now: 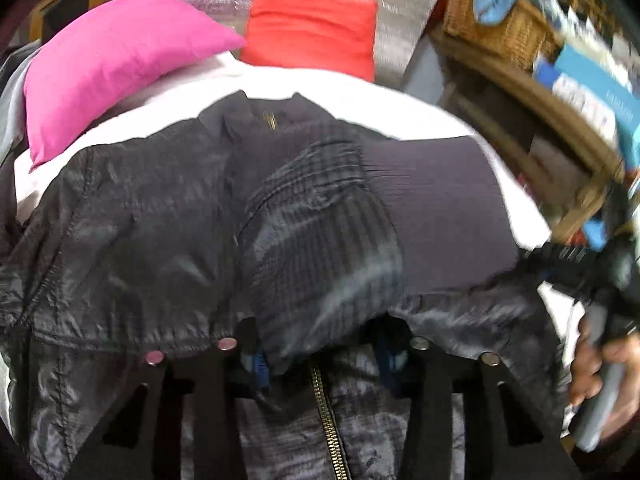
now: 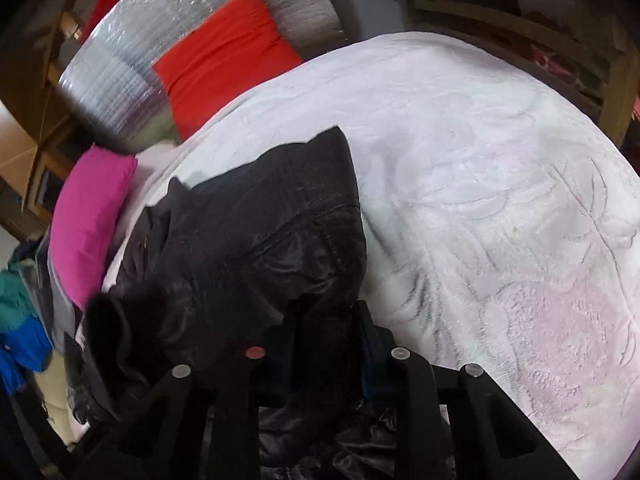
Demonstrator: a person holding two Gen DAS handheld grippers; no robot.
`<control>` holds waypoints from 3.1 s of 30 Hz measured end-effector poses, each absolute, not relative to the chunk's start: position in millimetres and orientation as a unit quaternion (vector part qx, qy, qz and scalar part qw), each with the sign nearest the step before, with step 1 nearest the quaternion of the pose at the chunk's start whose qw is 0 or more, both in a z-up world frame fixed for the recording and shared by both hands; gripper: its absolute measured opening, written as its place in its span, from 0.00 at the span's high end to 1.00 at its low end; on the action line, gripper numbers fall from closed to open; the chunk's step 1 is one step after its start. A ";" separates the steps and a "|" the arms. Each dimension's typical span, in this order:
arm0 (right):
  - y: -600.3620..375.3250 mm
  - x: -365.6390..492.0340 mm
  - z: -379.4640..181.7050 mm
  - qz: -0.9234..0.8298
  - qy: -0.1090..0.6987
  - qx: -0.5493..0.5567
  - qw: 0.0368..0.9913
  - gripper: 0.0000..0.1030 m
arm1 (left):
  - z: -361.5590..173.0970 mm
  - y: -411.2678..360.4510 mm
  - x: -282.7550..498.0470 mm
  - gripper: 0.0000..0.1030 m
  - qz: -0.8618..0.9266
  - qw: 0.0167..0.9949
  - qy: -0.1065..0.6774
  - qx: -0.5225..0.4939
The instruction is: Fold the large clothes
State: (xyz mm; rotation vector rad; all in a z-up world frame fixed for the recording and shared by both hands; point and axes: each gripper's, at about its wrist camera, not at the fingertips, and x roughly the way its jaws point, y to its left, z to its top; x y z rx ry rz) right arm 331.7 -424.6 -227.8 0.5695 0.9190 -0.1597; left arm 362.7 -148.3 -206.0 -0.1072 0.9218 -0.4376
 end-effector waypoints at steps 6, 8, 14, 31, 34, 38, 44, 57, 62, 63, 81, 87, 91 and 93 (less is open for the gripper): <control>-421.6 338.9 -231.6 -0.099 0.450 0.255 0.850 0.74 | -192.8 -115.7 362.3 0.51 -0.241 0.854 0.448 -0.104; -423.6 340.6 -233.3 -0.104 0.450 0.263 0.847 0.74 | -189.5 -103.0 358.0 0.51 -0.218 0.866 0.440 -0.098; -425.0 338.0 -234.0 -0.105 0.448 0.273 0.845 0.74 | -191.2 -45.9 368.2 0.52 -0.113 0.887 0.435 -0.106; -410.0 342.1 -239.7 -0.126 0.457 0.239 0.848 0.71 | -208.8 -169.2 369.0 0.16 -0.194 0.874 0.443 -0.039; -403.7 344.0 -238.1 -0.131 0.459 0.216 0.852 0.71 | -217.2 -176.3 373.3 0.16 -0.180 0.885 0.430 -0.017; -394.8 347.9 -235.5 -0.143 0.461 0.183 0.857 0.71 | -212.4 -172.8 370.0 0.60 -0.154 0.902 0.404 0.012; -377.1 350.8 -232.9 -0.158 0.454 0.119 0.869 0.71 | -204.0 -129.5 379.1 0.80 -0.151 0.900 0.404 -0.056; -349.2 346.9 -236.3 -0.178 0.429 0.012 0.885 0.71 | -214.8 -23.6 388.6 0.92 -0.069 0.885 0.447 -0.114; -345.4 348.1 -238.2 -0.184 0.427 -0.004 0.885 0.71 | -206.3 -17.6 376.6 0.71 -0.070 0.894 0.431 -0.100; -343.9 349.0 -238.4 -0.186 0.428 -0.008 0.884 0.71 | -202.5 -24.6 373.9 0.59 -0.084 0.896 0.425 -0.096; -339.9 357.6 -243.5 -0.194 0.433 -0.014 0.880 0.71 | -223.0 -172.0 393.2 0.34 -0.133 0.898 0.419 0.015; -339.6 359.2 -242.7 -0.198 0.434 -0.016 0.879 0.71 | -208.7 -138.9 396.6 0.76 -0.117 0.905 0.408 -0.011; -337.5 358.3 -242.7 -0.200 0.432 -0.019 0.879 0.71 | -205.0 -125.9 393.3 0.79 -0.105 0.909 0.403 -0.009; -336.2 357.8 -243.2 -0.201 0.432 -0.021 0.879 0.71 | -203.2 -120.2 390.9 0.80 -0.106 0.910 0.401 -0.012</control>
